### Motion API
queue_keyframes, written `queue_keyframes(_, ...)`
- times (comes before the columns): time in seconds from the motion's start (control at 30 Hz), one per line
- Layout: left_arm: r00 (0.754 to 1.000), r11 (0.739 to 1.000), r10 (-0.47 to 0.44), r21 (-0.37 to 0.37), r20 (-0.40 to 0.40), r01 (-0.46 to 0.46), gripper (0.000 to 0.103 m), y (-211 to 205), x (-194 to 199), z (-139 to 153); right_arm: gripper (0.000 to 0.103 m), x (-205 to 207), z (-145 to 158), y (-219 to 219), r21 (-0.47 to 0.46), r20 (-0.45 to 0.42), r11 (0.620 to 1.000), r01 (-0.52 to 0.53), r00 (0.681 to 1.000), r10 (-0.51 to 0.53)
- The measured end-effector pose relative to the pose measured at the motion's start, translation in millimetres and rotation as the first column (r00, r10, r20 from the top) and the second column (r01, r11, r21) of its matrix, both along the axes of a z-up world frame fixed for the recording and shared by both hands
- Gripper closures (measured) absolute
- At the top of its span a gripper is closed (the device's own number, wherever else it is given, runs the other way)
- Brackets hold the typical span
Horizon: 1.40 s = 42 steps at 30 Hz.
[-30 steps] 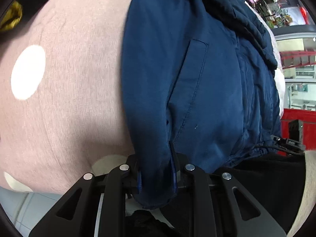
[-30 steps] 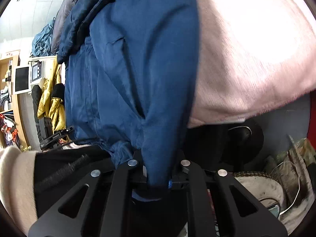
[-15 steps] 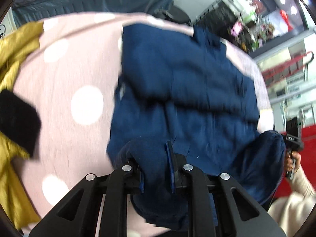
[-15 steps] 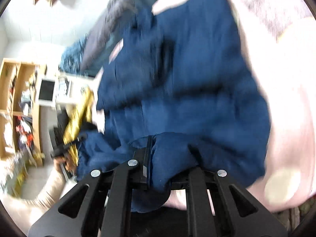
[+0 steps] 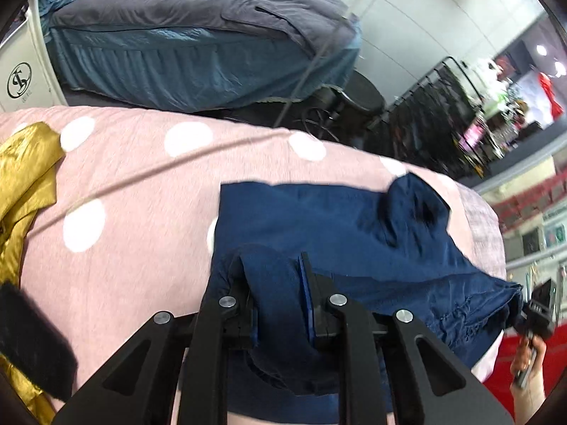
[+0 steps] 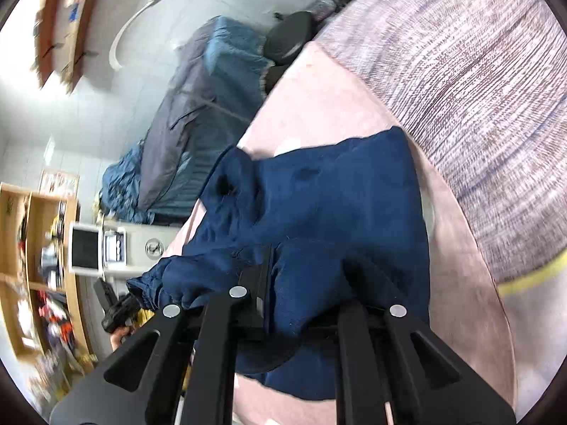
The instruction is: Fold large clothes
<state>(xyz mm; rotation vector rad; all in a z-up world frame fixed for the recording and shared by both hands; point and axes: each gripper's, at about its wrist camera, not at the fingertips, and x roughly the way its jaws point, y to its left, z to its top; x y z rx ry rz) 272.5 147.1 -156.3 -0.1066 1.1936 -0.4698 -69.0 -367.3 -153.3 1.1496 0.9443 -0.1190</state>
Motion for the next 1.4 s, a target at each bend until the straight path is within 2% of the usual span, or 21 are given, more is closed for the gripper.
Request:
queue_keyframes(0.17,1.0,0.999,0.026,0.043,0.003,-0.026,0.085,-28,26,-2,0.091,22,-23,-19,0.039,-0.044,0.997,0.062,0.997,-0.06)
queue_keyframes(0.3,0.999,0.999,0.041,0.024,-0.01,-0.041,0.083,-38,39,-4,0.091,31,-38,-35,0.098,-0.061,0.989,0.114,0.992,-0.109)
queue_keyframes(0.47,0.989,0.995,0.093,-0.033,-0.111,-0.097,0.076,-38,57,-20,0.091,45,-55,-41,0.096,-0.103,0.987,0.132,0.987,-0.122)
queue_keyframes(0.57,0.972,0.972,0.121,-0.176,-0.203,-0.158,0.064,-20,63,-20,0.091,48,-67,-42,0.107,-0.121,0.985,0.136,0.985,-0.123)
queue_keyframes(0.67,0.946,0.911,0.139,-0.337,-0.293,-0.238,0.052,10,69,-13,0.092,48,-75,-45,0.141,-0.123,0.98,0.141,0.985,-0.124)
queue_keyframes(0.7,0.944,0.891,0.173,-0.364,-0.282,-0.272,0.04,24,71,-5,0.091,48,-77,-46,0.144,-0.124,0.98,0.136,0.985,-0.119)
queue_keyframes(0.77,0.942,0.874,0.256,-0.365,-0.217,-0.321,0.018,50,71,15,0.091,49,-81,-47,0.152,-0.131,0.979,0.134,0.985,-0.114)
queue_keyframes(0.8,0.941,0.869,0.283,-0.365,-0.183,-0.333,0.015,60,69,23,0.091,51,-83,-47,0.16,-0.135,0.977,0.139,0.984,-0.118)
queue_keyframes(0.87,0.945,0.883,0.292,-0.337,-0.148,-0.325,0.015,72,64,30,0.091,52,-88,-48,0.189,-0.145,0.969,0.157,0.981,-0.131)
queue_keyframes(0.9,0.953,0.903,0.28,-0.306,-0.119,-0.303,0.015,72,58,29,0.091,52,-90,-49,0.208,-0.15,0.963,0.171,0.978,-0.141)
queue_keyframes(0.97,0.969,0.952,0.229,-0.186,-0.096,-0.243,0.015,59,43,19,0.089,50,-92,-48,0.257,-0.154,0.946,0.2,0.974,-0.164)
queue_keyframes(1.03,0.985,0.982,0.158,-0.097,-0.07,-0.164,0.015,42,24,7,0.087,44,-94,-50,0.32,-0.147,0.92,0.228,0.971,-0.189)
queue_keyframes(1.07,0.994,0.994,0.103,-0.038,-0.042,-0.105,0.015,27,4,-2,0.084,39,-96,-50,0.383,-0.14,0.89,0.249,0.968,-0.21)
queue_keyframes(1.1,0.997,0.998,0.067,-0.009,-0.023,-0.068,0.015,17,-10,-7,0.07,34,-97,-51,0.436,-0.123,0.862,0.259,0.966,-0.228)
queue_keyframes(1.13,1.0,1.0,0.024,0.017,0.001,-0.024,0.015,4,-29,-12,0.063,31,-98,-52,0.477,-0.104,0.836,0.27,0.962,-0.252)
queue_keyframes(1.2,0.999,0.998,-0.035,0.049,0.042,0.033,0.014,-14,-56,-18,0.043,11,-98,-56,0.606,-0.049,0.72,0.338,0.919,-0.391)
queue_keyframes(1.27,0.993,0.994,-0.084,0.079,0.083,0.077,0.014,-35,-85,-23,0.039,-6,-97,-59,0.687,-0.031,0.616,0.386,0.863,-0.505)
queue_keyframes(1.3,0.989,0.991,-0.109,0.091,0.1,0.099,0.014,-45,-97,-23,0.038,-13,-92,-60,0.692,-0.025,0.602,0.399,0.846,-0.532)
queue_keyframes(1.33,0.981,0.985,-0.148,0.113,0.128,0.134,0.014,-57,-114,-23,0.038,-15,-86,-61,0.676,-0.012,0.622,0.395,0.85,-0.526)
queue_keyframes(1.37,0.971,0.977,-0.182,0.137,0.152,0.161,0.013,-67,-128,-24,0.038,-15,-71,-60,0.605,0.015,0.709,0.363,0.885,-0.465)
queue_keyframes(1.4,0.963,0.971,-0.207,0.161,0.175,0.179,0.011,-75,-139,-26,0.038,-12,-61,-57,0.544,0.021,0.769,0.337,0.91,-0.413)
